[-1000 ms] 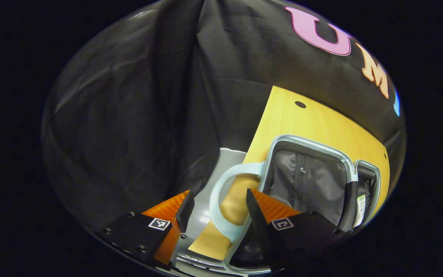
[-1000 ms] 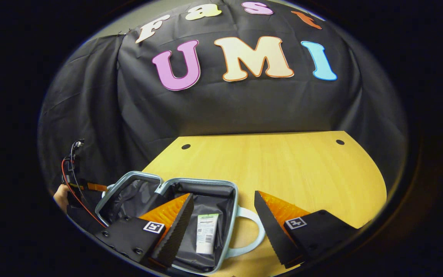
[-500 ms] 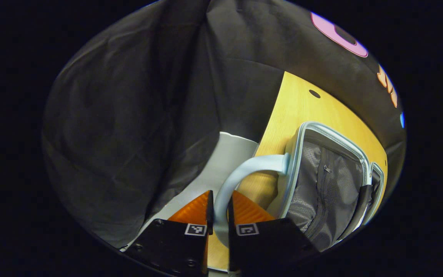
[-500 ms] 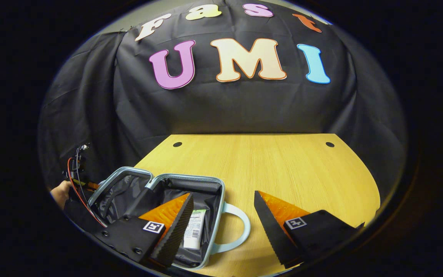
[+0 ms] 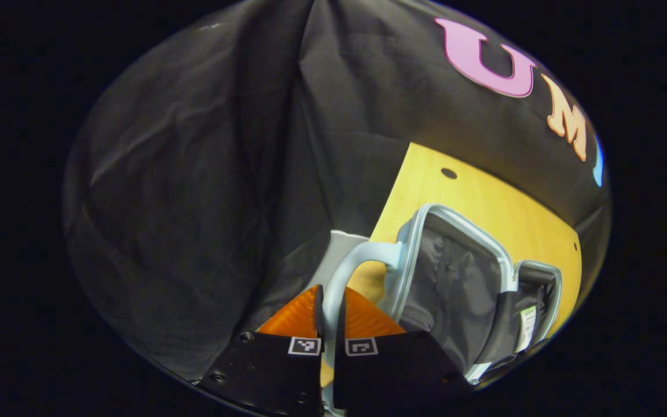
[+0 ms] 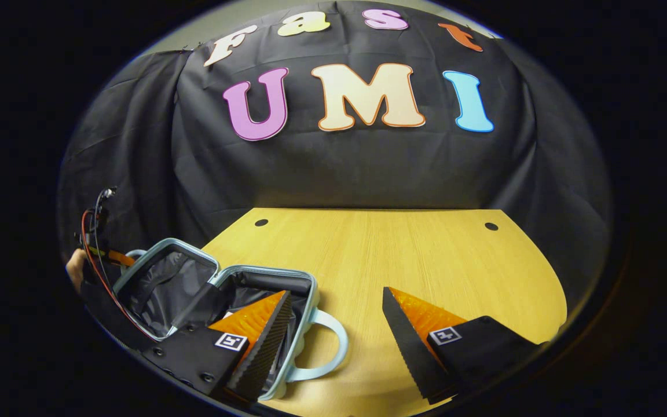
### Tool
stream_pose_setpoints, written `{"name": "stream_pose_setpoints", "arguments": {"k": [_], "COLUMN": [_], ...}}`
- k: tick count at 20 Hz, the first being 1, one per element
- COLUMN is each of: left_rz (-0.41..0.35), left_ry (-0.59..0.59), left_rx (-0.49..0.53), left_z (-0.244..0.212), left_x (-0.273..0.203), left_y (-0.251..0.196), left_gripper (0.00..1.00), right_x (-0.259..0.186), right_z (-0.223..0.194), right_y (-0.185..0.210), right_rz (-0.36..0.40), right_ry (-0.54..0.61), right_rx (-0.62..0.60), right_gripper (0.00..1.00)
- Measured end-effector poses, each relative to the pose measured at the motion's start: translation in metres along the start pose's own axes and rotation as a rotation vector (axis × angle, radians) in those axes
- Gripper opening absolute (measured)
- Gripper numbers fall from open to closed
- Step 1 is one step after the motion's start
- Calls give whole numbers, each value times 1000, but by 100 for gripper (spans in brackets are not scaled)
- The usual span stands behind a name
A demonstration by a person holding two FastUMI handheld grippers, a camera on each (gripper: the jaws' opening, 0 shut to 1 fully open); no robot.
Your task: First open the suitcase, pack the skin care products into it, and then close the suitcase.
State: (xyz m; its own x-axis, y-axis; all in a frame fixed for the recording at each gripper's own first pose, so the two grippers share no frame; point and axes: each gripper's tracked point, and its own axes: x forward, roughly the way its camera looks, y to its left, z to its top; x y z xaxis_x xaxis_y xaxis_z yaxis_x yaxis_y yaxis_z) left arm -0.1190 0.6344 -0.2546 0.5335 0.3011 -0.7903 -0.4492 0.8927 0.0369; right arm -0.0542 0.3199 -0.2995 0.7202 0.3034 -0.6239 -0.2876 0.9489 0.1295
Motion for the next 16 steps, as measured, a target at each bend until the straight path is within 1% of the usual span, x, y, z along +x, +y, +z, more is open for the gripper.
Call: {"name": "stream_pose_setpoints", "arguments": {"k": [2, 5, 7, 8, 11, 14, 16], "left_rz": [-6, -16, -20, -21, -46, -98, -159], "left_ry": [-66, -132, -179, -227, -274, -302, -359], "left_rx": [11, 52, 82, 91, 121, 134, 156], "left_z": [15, 40, 56, 66, 70, 69, 72], "left_x": [-22, -68, -100, -114, -142, -164, -178], "left_y": [-11, -34, -53, -67, -107, -152, -190], "left_gripper": [1, 1, 0, 0, 0, 0, 0], "right_x": [-2, -4, -6, -6, -9, -13, -16], "right_z": [4, 20, 28, 30, 39, 46, 48], "right_y": [-8, -25, -31, -35, -48, -62, -71], "right_rz": [23, 41, 67, 77, 102, 116, 121], "right_ry": [-7, -45, -66, -69, -89, -110, -116], "right_rx": [1, -14, -16, -22, -34, -34, -39], "right_gripper": [98, 98, 98, 98, 98, 98, 98]}}
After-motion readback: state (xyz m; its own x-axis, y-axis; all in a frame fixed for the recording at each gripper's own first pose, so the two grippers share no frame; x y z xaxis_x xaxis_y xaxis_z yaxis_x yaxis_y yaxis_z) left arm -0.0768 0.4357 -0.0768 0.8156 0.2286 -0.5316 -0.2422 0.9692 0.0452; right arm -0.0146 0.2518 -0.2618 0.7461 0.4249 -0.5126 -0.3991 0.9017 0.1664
